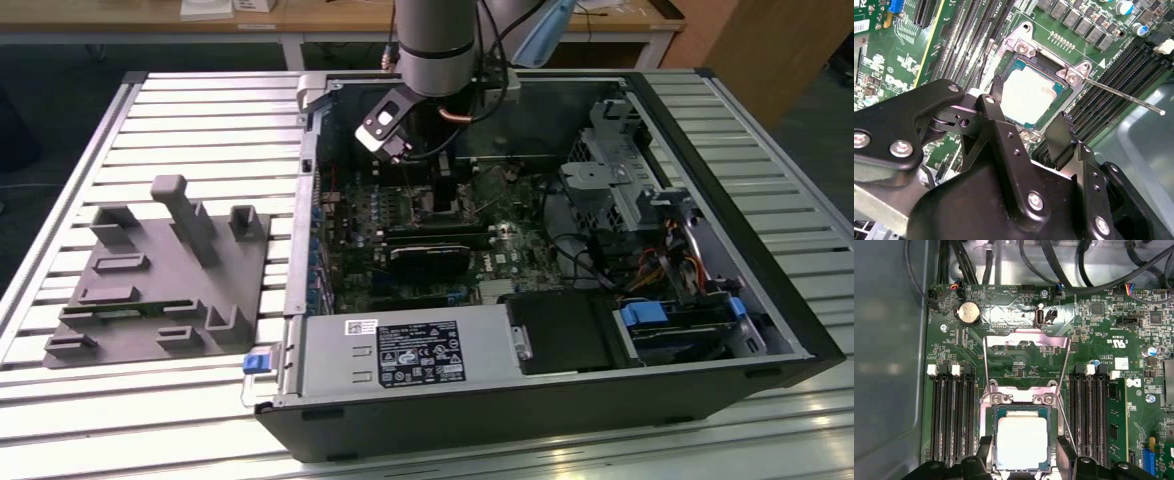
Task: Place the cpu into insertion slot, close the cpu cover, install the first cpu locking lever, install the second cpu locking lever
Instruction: 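Place the cpu into insertion slot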
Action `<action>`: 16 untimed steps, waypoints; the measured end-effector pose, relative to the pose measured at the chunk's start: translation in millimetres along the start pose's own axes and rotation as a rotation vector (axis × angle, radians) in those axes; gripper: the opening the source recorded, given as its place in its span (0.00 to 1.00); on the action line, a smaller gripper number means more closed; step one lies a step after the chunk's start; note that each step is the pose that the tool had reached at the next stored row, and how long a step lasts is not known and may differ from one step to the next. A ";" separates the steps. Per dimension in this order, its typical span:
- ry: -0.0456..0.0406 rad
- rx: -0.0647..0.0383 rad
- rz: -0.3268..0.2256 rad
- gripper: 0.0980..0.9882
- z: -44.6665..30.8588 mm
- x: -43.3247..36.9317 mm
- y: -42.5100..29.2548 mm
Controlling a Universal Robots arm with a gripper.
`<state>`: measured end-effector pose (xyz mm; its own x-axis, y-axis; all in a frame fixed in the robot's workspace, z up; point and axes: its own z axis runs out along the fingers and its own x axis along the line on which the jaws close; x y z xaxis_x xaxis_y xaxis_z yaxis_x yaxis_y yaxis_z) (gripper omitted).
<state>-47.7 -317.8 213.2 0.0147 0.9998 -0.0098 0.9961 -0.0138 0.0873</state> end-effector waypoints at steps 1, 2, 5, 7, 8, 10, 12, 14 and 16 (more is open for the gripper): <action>-0.0002 0.000 0.000 0.58 -0.1 0.0 0.0; -0.0001 0.000 0.000 0.58 -0.1 0.0 0.0; -0.0002 0.000 0.000 0.49 -0.3 0.0 0.0; -0.0001 0.000 0.000 0.42 -0.3 0.0 0.0; -0.0001 0.000 0.000 0.36 -0.4 0.0 0.0; -0.0001 0.000 0.000 0.29 -0.5 0.0 0.0; -0.0002 0.000 0.000 0.16 -0.6 0.0 0.0; -0.0001 0.000 0.000 0.09 -0.6 0.0 0.1; -0.0002 0.000 0.000 0.03 -0.7 0.0 0.0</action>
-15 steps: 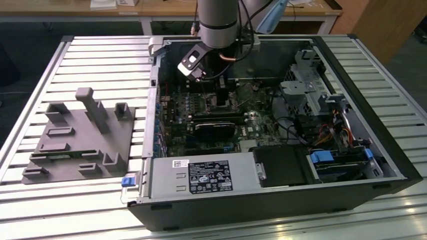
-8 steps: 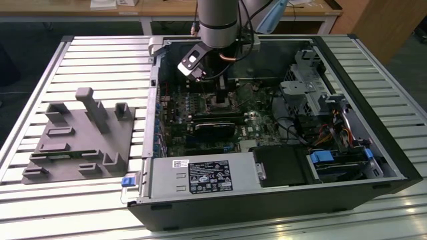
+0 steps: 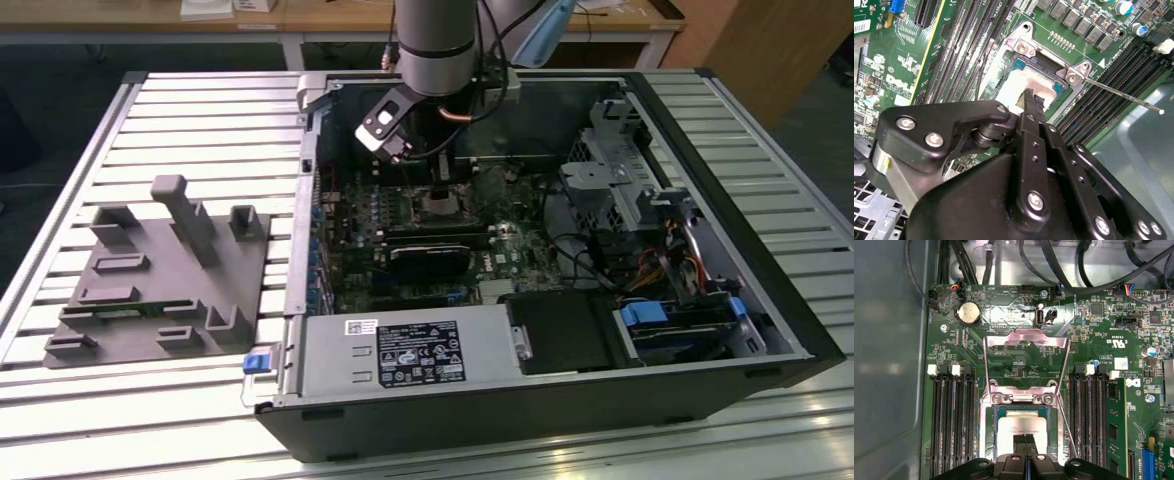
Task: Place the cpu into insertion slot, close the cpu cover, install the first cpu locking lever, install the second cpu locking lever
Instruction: 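Place the cpu into insertion slot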
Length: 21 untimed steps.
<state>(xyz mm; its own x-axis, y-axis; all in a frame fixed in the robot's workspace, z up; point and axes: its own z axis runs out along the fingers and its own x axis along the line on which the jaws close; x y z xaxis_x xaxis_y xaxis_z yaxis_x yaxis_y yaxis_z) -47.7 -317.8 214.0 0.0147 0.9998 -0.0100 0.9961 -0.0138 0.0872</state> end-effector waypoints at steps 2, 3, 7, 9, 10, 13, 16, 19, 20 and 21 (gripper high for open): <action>0.0001 0.000 0.000 0.01 -0.1 0.0 0.0; 0.0000 0.000 0.000 0.01 -0.1 0.0 0.0; 0.0000 0.001 0.000 0.01 -0.2 0.0 0.3; -0.0005 0.002 0.004 0.01 -0.1 0.0 1.7; -0.0007 0.002 0.008 0.01 0.0 0.0 2.0; -0.0027 0.003 0.032 0.01 0.7 0.1 2.2; -0.0064 0.003 0.074 0.01 1.8 0.1 2.1; -0.0078 0.003 0.086 0.01 1.8 0.0 2.1; -0.0076 0.003 0.087 0.01 1.9 0.0 2.1; -0.0076 0.003 0.087 0.01 1.9 0.1 2.1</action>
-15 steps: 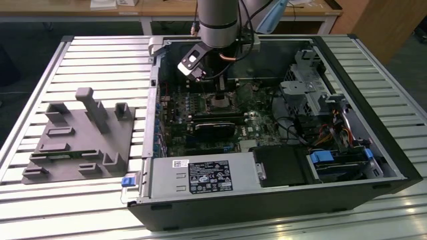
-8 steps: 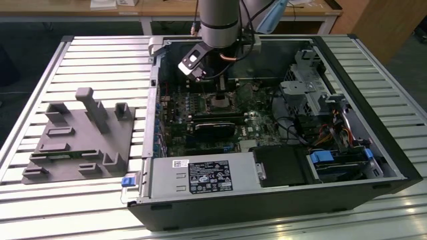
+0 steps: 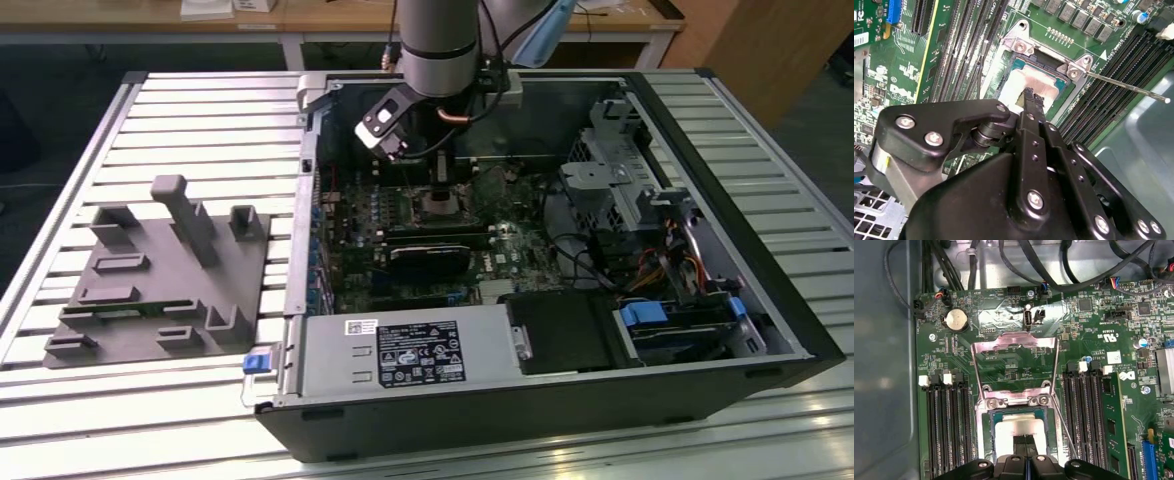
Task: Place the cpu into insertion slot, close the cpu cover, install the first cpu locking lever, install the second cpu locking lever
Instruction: 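Place the cpu into insertion slot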
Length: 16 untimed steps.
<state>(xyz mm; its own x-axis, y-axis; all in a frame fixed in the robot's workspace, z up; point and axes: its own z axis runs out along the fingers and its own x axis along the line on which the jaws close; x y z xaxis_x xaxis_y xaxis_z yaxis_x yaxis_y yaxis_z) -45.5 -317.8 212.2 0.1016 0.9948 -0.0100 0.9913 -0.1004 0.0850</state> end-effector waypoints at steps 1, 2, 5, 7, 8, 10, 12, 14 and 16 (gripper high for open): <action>0.0000 0.000 0.000 0.01 -0.2 0.0 0.0; 0.0000 0.000 0.000 0.01 -1.1 0.0 0.1; 0.0001 0.000 0.000 0.01 -5.8 0.0 0.5; 0.0001 0.000 0.000 0.01 -10.1 -0.1 0.9; 0.0001 0.000 0.000 0.01 -12.4 -0.1 1.0; 0.0000 0.000 0.000 0.01 -17.4 -0.2 1.5; 0.0000 0.000 0.000 0.01 -22.5 -0.2 1.9; 0.0000 0.000 0.000 0.01 -27.6 -0.2 2.4; 0.0000 0.000 0.000 0.01 -32.2 -0.3 2.7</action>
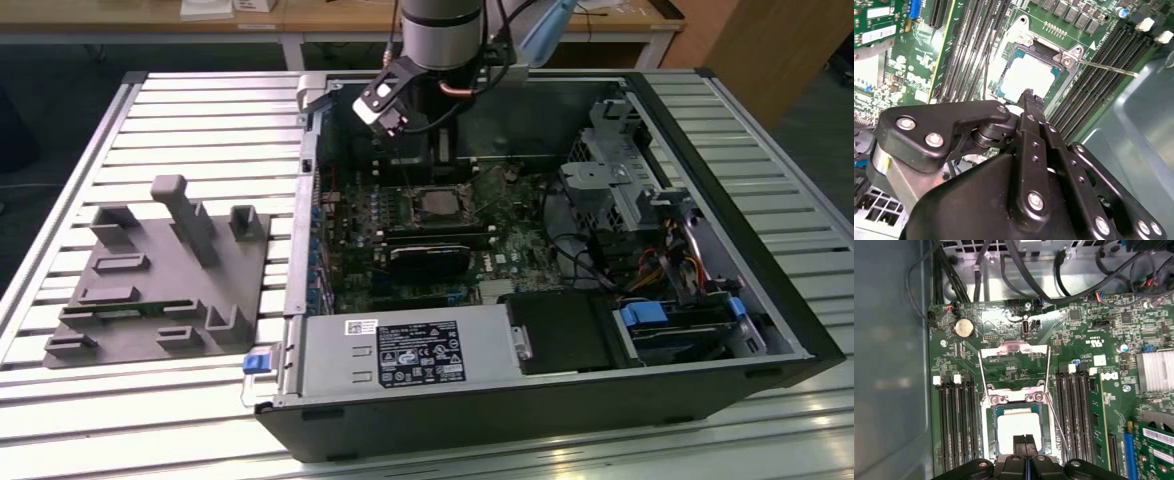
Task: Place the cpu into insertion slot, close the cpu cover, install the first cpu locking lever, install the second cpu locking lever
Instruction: 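Place the cpu into insertion slot, then close the cpu cover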
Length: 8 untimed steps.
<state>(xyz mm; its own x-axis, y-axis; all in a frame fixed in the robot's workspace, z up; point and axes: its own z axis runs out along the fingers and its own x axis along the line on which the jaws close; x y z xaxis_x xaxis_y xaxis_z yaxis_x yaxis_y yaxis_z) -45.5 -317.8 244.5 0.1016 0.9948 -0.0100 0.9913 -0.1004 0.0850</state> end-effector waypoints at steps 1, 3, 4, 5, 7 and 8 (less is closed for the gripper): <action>0.0000 0.000 0.000 0.01 -1.3 0.0 0.1; 0.0002 0.000 0.000 0.01 -2.0 0.0 0.2; 0.0003 0.000 0.000 0.01 -2.0 0.0 0.2; 0.0003 0.000 0.000 0.01 -2.0 0.0 0.2; 0.0001 0.000 0.000 0.01 -2.5 0.0 0.2; 0.0000 0.000 0.000 0.01 -2.5 0.0 0.2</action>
<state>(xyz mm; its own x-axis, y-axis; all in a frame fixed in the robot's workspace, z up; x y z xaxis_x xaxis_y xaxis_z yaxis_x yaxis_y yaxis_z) -45.5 -317.8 247.1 0.1016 0.9948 -0.0100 0.9913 -0.1004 0.0851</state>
